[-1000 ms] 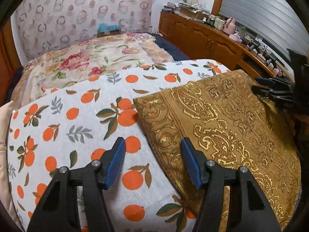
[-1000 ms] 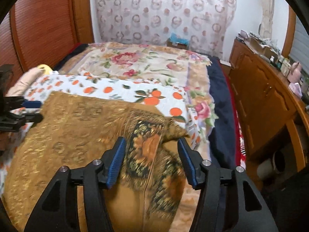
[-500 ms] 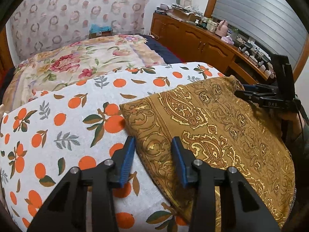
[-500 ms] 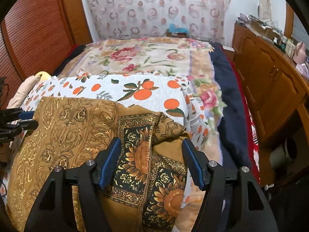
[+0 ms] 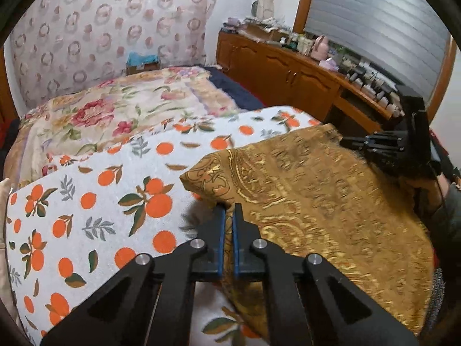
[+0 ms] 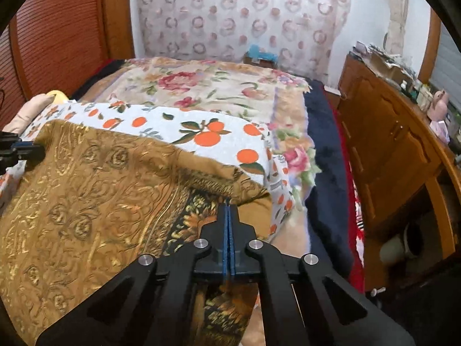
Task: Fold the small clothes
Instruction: 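Grasp the shirt edges and lift the shirt with both grippers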
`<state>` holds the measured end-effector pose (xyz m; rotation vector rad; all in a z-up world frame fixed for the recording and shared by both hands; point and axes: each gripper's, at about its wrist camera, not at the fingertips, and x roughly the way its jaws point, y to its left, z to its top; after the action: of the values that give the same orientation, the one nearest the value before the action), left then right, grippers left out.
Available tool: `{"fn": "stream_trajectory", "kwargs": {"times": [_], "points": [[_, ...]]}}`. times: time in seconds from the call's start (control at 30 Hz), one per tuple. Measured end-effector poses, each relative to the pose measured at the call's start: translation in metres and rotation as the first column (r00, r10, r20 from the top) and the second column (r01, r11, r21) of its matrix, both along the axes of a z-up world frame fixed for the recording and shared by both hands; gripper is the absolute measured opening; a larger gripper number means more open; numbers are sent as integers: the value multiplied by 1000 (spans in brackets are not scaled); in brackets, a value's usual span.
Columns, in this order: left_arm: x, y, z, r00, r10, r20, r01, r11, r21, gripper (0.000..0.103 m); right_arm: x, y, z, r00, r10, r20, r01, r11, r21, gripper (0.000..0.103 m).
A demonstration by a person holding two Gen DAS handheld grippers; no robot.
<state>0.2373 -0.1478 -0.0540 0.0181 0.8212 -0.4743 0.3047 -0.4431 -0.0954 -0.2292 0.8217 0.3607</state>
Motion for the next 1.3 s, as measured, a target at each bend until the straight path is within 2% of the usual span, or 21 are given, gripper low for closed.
{"fn": "stream_trajectory", "kwargs": {"times": [0.1,0.2,0.33,0.63,0.73,0.83,0.87,0.93,1.0,1.03,1.1,1.13,1.3], "points": [[-5,-1,11,1000,-1,28,1,1000,0,1,-8,2,11,999,7,32,-8,1000,23,0],[-3,-1,13,1000,2,25,-2,1000,4,1,-7,2,19,998,-30,55,29,999,18,2],[-1,1,10,1000,5,22,-5,1000,2,1,9,-5,14,998,-58,7,57,997,60,35],[1,1,2,1000,13,7,-13,1000,3,1,32,-14,-7,995,-65,-78,74,990,117,65],[2,-1,-4,1000,14,-9,-14,1000,14,1,36,-24,-10,990,-65,-123,86,981,175,67],[4,-1,-10,1000,18,-18,-18,1000,15,1,34,-26,-11,988,-65,-142,93,976,197,66],[3,-1,-10,1000,17,-17,-17,1000,12,1,35,-27,-11,988,-60,-140,87,977,196,62],[1,-1,-8,1000,9,-5,-9,1000,6,1,32,-23,-9,991,-39,-130,64,978,196,44],[-3,-3,-3,1000,4,14,-4,1000,6,1,26,-17,-5,994,-32,-104,48,987,156,37],[-6,-4,1,1000,2,26,-2,1000,0,1,23,-14,-4,995,-33,-89,44,990,133,21],[-10,-4,9,999,2,46,-1,1000,-19,1,18,-12,0,998,-16,-69,24,993,118,8],[-13,-5,14,998,2,57,0,1000,-28,1,14,-10,2,998,-19,-55,24,994,104,5],[-29,-5,36,993,-9,114,15,998,-57,1,-5,-9,20,999,-32,23,30,995,93,2]]}}
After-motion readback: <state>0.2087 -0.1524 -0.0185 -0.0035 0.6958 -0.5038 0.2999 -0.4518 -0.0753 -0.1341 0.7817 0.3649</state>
